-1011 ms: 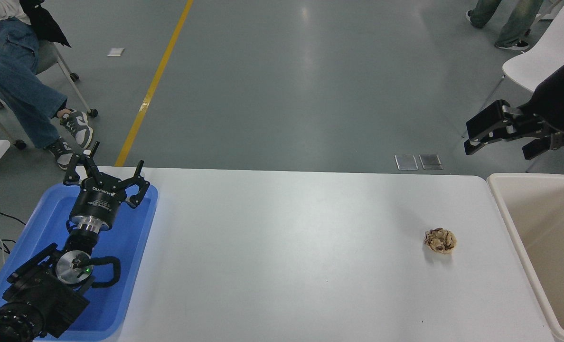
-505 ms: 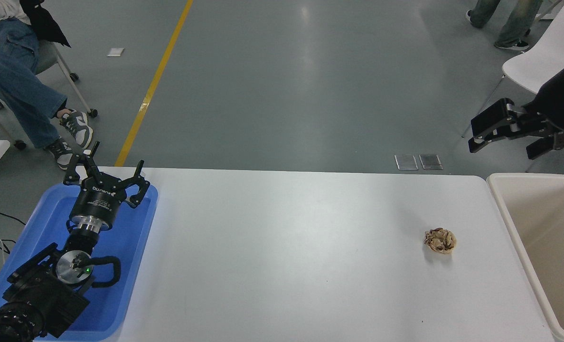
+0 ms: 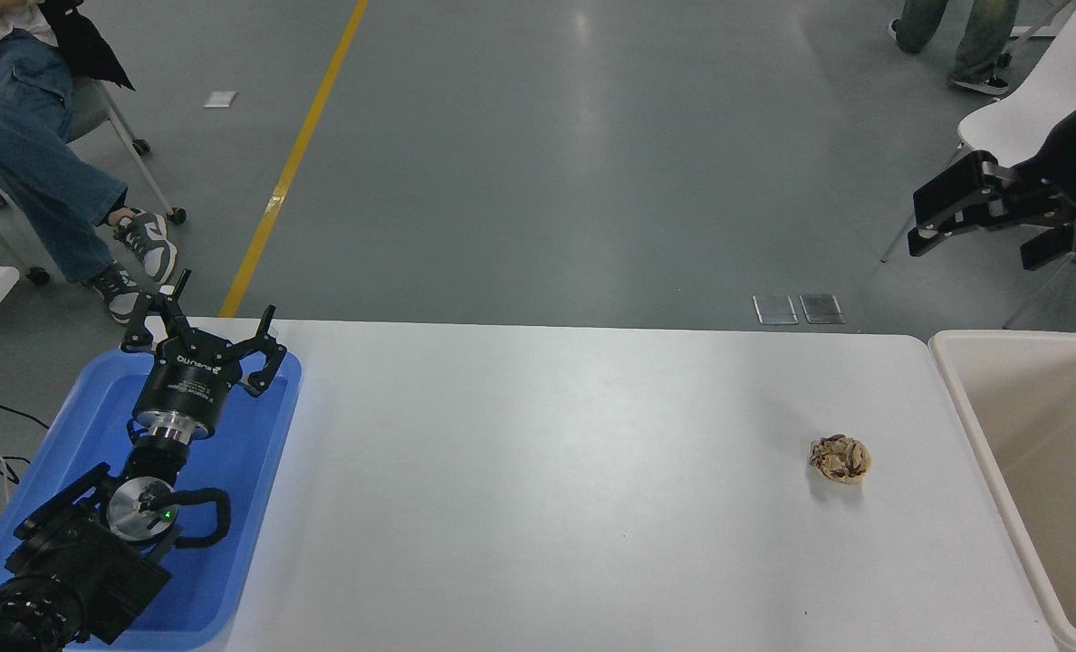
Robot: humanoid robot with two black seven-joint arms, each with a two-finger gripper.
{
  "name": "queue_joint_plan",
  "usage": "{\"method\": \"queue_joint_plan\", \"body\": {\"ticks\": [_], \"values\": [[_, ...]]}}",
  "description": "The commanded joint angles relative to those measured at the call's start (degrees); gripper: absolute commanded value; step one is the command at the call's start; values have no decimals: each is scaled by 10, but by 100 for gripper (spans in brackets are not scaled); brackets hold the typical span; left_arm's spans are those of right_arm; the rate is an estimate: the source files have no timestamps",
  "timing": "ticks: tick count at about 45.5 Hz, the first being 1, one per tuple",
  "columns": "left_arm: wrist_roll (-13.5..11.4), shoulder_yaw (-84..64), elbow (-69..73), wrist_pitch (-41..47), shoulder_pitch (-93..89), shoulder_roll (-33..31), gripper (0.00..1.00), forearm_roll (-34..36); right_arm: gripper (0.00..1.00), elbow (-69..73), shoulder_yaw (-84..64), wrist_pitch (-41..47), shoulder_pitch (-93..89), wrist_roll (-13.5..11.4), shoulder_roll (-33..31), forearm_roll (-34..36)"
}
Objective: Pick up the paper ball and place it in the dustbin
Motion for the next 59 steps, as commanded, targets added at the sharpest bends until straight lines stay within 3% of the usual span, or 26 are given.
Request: {"method": "queue_joint_plan", "body": {"ticks": [1,9,43,53,59], "values": [[-1,0,0,0,0,0,100,0,100,-3,6,0,-59,-1,12,-11],[-1,0,0,0,0,0,100,0,100,-34,2,-8,-141,-1,46,-11],[0,0,0,0,0,-1,100,0,100,-163,72,-347,-456,1,151,-12],[0,0,0,0,0,0,100,0,100,-197,72,-468,-535,3,156,-12],[0,0,0,0,0,-1,100,0,100,-213,73,-497,-578,4,163,-11]]}}
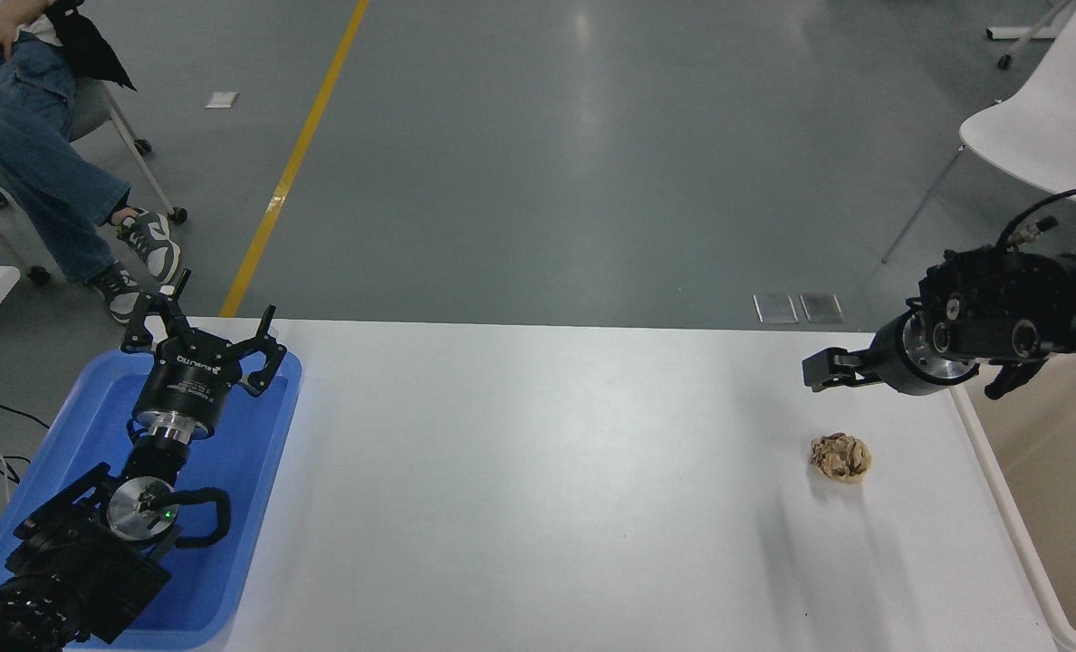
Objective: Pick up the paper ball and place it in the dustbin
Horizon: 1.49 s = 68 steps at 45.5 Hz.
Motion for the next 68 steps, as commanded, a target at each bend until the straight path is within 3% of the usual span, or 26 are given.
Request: {"method": "queue_joint_plan", "body": {"ticks": [1,40,42,51,62,68], "values": [[0,0,0,0,0,0,100,0,100,-37,4,-93,-91,1,18,2],[0,0,-1,0,0,0,100,0,97,-109,49,-151,-213,10,37,1],[0,0,0,0,0,0,100,0,91,-109,49,-152,-215,15,37,0],[0,0,0,0,0,0,100,0,46,-107,47,-151,-215,21,40,-24],[0,0,0,0,0,0,100,0,0,-107,40,-151,-215,37,43,-30],[0,0,-1,0,0,0,100,0,0,-105,35,-151,-209,38,46,-41]]}}
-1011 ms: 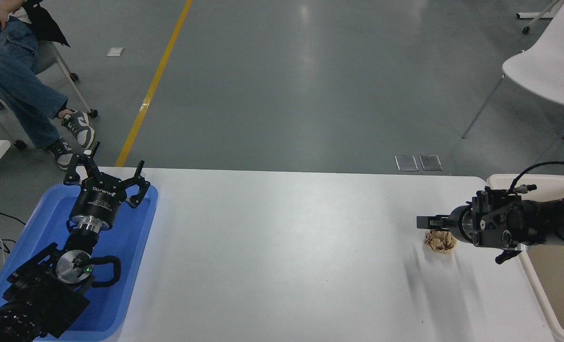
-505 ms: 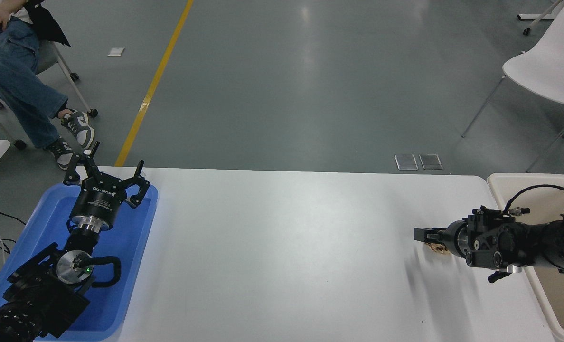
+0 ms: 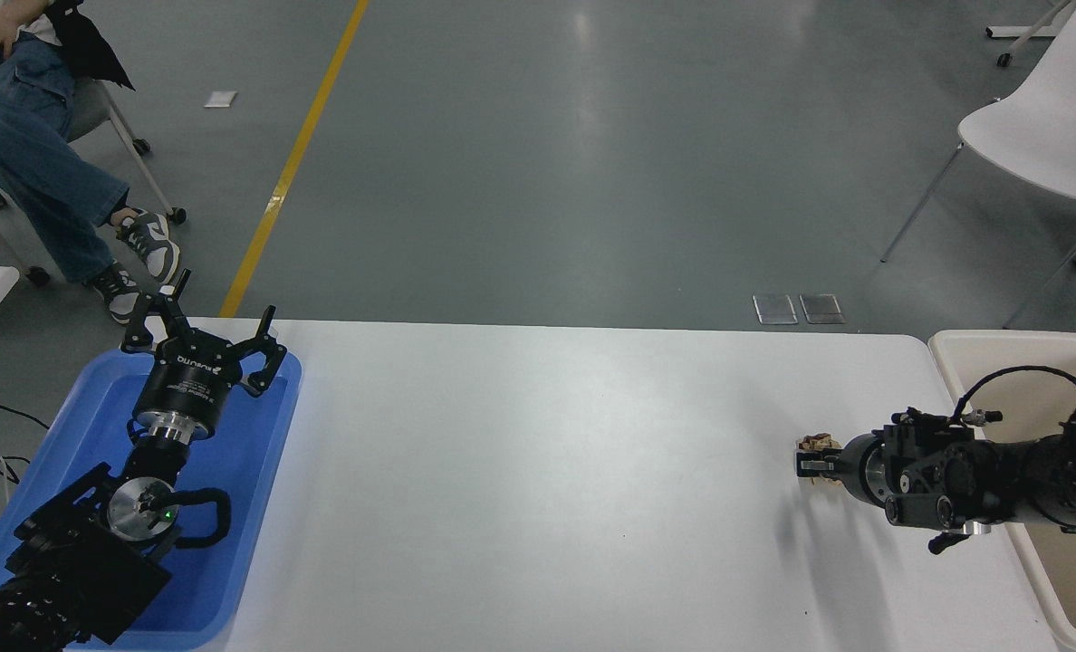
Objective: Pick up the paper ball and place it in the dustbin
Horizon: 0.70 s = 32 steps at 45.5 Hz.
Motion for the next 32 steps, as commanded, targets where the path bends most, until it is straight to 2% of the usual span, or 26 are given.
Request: {"method": "queue_joint_plan", "body": {"ticks": [1,14,25,32], "values": [[0,0,0,0,0,0,100,0,0,2,-8,0,8,8,2,-20],[0,0,-1,0,0,0,100,0,0,61,-34,23,111,8,-61,-27],[0,0,0,0,0,0,100,0,0,179,-61,182,313,7,-140,-27],[-1,0,0,0,0,0,100,0,0,250,-116,244,461,4,-159,-26]]}}
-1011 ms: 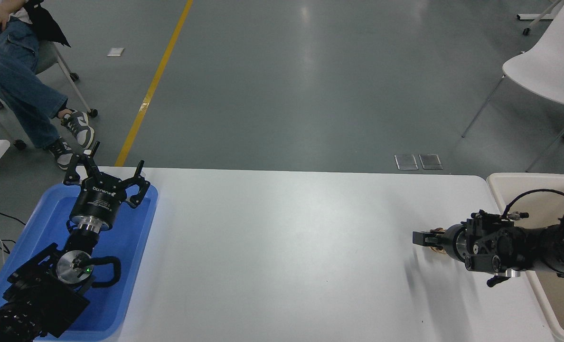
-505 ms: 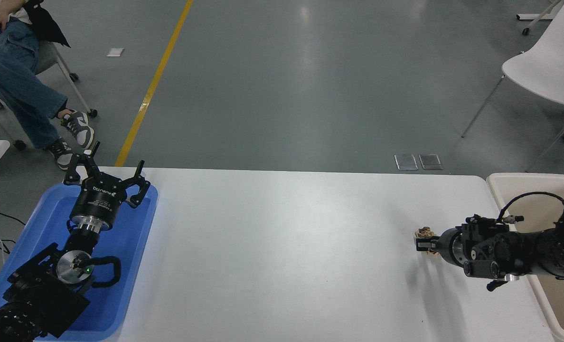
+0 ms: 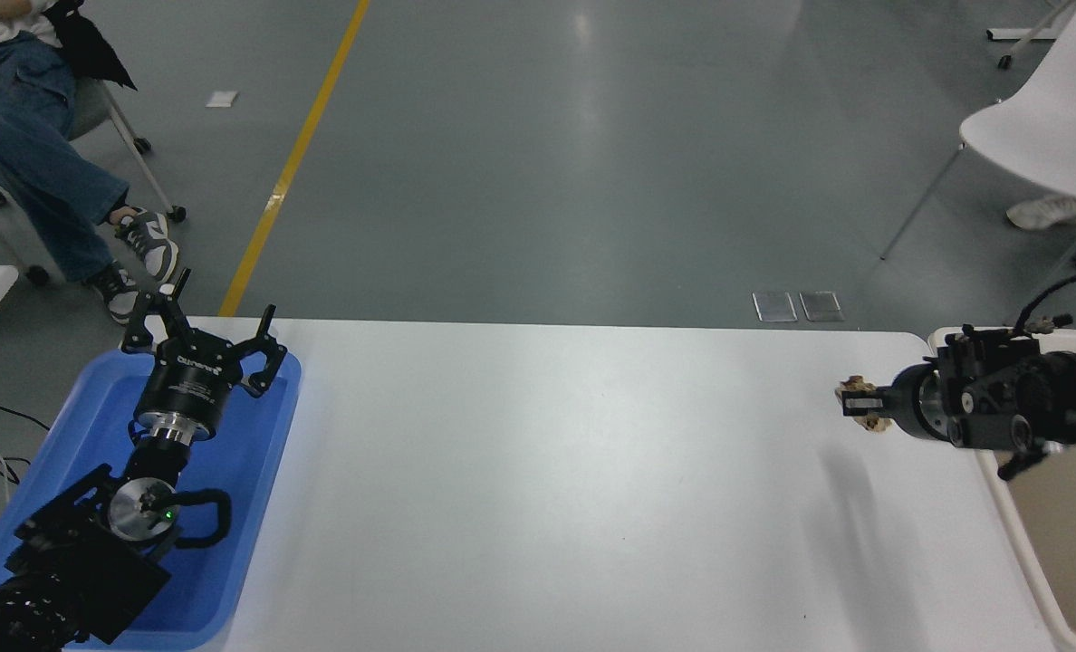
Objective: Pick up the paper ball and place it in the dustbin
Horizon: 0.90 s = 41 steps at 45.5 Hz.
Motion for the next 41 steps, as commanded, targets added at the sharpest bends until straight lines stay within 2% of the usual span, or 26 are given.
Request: {"method": "queue_joint_plan", "body": {"ticks": [1,9,19,41], "values": [[0,0,0,0,0,0,100,0,0,111,-66,111,220,-2,-46,0],[0,0,0,0,0,0,100,0,0,158,-107,179,353,-3,-57,0],[-1,0,0,0,0,0,100,0,0,162,-120,245,435,-4,-63,0],[0,0,0,0,0,1,100,0,0,168,-131,257,462,-4,-63,-1]]}}
